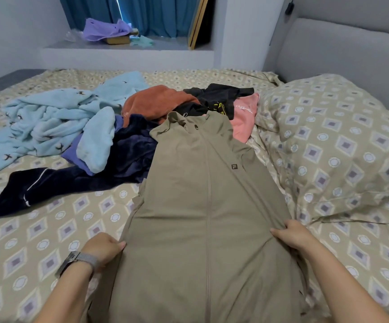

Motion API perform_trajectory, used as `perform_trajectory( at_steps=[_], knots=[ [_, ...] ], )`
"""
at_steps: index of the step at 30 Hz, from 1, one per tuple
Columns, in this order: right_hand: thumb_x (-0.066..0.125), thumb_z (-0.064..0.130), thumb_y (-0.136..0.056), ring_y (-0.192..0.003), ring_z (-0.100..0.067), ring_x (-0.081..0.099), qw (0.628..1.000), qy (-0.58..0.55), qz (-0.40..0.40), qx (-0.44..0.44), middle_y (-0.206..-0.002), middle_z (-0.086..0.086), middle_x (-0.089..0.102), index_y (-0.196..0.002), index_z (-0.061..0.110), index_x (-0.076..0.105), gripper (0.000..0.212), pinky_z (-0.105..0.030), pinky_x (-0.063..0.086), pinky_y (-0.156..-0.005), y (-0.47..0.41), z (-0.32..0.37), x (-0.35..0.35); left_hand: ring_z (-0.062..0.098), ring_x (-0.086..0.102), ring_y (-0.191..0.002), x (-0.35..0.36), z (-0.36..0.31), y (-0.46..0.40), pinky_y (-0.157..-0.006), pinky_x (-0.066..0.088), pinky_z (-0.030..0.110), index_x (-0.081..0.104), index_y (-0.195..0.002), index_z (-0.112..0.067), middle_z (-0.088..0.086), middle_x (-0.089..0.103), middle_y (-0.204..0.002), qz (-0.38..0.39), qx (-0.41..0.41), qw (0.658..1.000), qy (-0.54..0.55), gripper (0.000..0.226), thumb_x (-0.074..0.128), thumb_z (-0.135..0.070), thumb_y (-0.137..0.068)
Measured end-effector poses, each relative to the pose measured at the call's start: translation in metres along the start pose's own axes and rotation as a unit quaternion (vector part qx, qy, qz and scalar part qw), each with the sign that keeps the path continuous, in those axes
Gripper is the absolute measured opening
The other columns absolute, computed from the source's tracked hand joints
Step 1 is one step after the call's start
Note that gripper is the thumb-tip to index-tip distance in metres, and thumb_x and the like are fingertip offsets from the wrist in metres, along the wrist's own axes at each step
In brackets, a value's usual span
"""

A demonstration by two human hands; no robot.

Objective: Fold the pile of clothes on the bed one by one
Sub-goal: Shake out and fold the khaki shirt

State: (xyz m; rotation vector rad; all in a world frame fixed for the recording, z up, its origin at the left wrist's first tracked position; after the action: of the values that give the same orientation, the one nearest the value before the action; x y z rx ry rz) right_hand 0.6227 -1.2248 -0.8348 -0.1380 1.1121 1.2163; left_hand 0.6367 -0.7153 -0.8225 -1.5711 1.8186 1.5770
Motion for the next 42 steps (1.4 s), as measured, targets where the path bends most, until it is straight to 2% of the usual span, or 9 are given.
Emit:
perform_trajectory(
  at_steps=[4,9,14,20,25,30,33,37,42],
  knots=[
    [0.066,0.03,-0.088,-0.116,-0.03,0.058,0.999,0.023,0.027,-0.008,-0.128,-0.017,0.06,-0.125,0.002,0.058,0.047,-0.027,0.045,-0.087,0.004,0.009,0.011,0.021,0.052,-0.065,0.005,0.002,0.0,-0.062,0.038,0.025,0.043,-0.063,-0.015,0.004,0.053,-0.066,-0.004,0.005,0.999,-0.045,0.041,0.046,-0.031,-0.1],
    [0.063,0.03,-0.09,-0.12,-0.029,0.056,1.0,-0.016,-0.011,-0.024,-0.13,-0.015,0.06,-0.124,0.006,0.061,0.042,-0.027,0.042,-0.091,0.017,0.006,0.005,0.027,0.066,-0.088,0.007,0.002,0.005,-0.078,0.055,0.03,0.065,-0.081,-0.005,0.014,0.07,-0.089,-0.002,-0.014,0.999,-0.033,0.04,0.045,-0.033,-0.101],
    [0.058,0.036,-0.089,-0.116,-0.03,0.057,0.999,-0.018,-0.04,-0.009,-0.128,-0.015,0.06,-0.122,0.009,0.06,0.043,-0.03,0.044,-0.089,0.016,-0.001,0.009,0.03,0.066,-0.084,0.006,0.003,0.005,-0.071,0.059,0.035,0.068,-0.083,-0.006,0.013,0.068,-0.085,-0.012,-0.02,1.0,-0.019,0.041,0.045,-0.035,-0.1],
    [0.058,0.04,-0.088,-0.116,-0.032,0.057,0.998,0.003,-0.056,-0.005,-0.128,-0.016,0.06,-0.122,0.01,0.06,0.046,-0.033,0.046,-0.091,0.0,-0.009,0.012,0.026,0.065,-0.086,0.004,-0.004,0.01,-0.076,0.057,0.03,0.069,-0.094,-0.005,0.008,0.065,-0.084,-0.022,-0.014,0.998,-0.06,0.04,0.042,-0.034,-0.101],
    [0.063,0.038,-0.087,-0.113,-0.033,0.059,0.999,-0.017,-0.04,-0.01,-0.124,-0.018,0.064,-0.117,0.008,0.067,0.042,-0.034,0.045,-0.089,-0.011,-0.013,0.012,0.028,0.065,-0.095,0.007,-0.008,0.006,-0.083,0.055,0.033,0.06,-0.079,-0.013,0.006,0.064,-0.085,-0.01,-0.017,0.996,-0.092,0.035,0.043,-0.035,-0.1],
    [0.065,0.038,-0.086,-0.103,-0.031,0.063,0.999,-0.009,-0.042,-0.013,-0.112,-0.018,0.068,-0.089,0.017,0.069,0.022,-0.03,0.042,-0.075,0.0,-0.004,0.009,0.026,0.062,-0.1,0.004,0.0,-0.005,-0.082,0.051,0.03,0.057,-0.08,-0.011,0.008,0.062,-0.092,-0.016,-0.022,0.994,-0.108,0.035,0.043,-0.037,-0.099],
    [0.061,0.037,-0.086,-0.108,-0.029,0.062,0.999,-0.007,-0.047,-0.003,-0.115,-0.015,0.067,-0.101,0.014,0.069,0.028,-0.029,0.044,-0.079,0.003,-0.006,0.007,0.02,0.057,-0.098,0.004,-0.007,-0.008,-0.08,0.041,0.025,0.064,-0.096,-0.012,0.005,0.062,-0.104,-0.018,-0.029,0.993,-0.115,0.037,0.039,-0.039,-0.101],
    [0.061,0.031,-0.087,-0.11,-0.027,0.061,0.999,-0.027,-0.03,-0.001,-0.118,-0.013,0.066,-0.108,0.012,0.068,0.029,-0.027,0.044,-0.083,0.011,-0.005,0.007,0.016,0.052,-0.096,0.009,-0.012,-0.012,-0.082,0.036,0.022,0.062,-0.099,-0.016,0.005,0.061,-0.116,-0.017,-0.015,0.992,-0.127,0.032,0.04,-0.038,-0.101],
    [0.059,0.034,-0.089,-0.112,-0.026,0.06,0.999,-0.02,-0.023,0.01,-0.118,-0.012,0.066,-0.107,0.012,0.068,0.03,-0.024,0.042,-0.08,0.014,-0.007,0.006,0.016,0.057,-0.088,0.009,-0.007,-0.021,-0.074,0.032,0.021,0.059,-0.072,-0.014,0.004,0.061,-0.089,-0.045,-0.02,0.99,-0.129,0.033,0.05,-0.031,-0.099]
  ],
)
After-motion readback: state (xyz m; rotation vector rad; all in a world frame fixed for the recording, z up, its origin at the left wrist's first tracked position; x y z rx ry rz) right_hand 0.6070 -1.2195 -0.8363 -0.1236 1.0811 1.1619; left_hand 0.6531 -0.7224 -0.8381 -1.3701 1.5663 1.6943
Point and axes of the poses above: each hand's wrist, its own y-axis away from the middle knuckle, its own x-axis out of the palm, z = x × y, the point moved 10 cm from there along -y, towards the middle knuckle
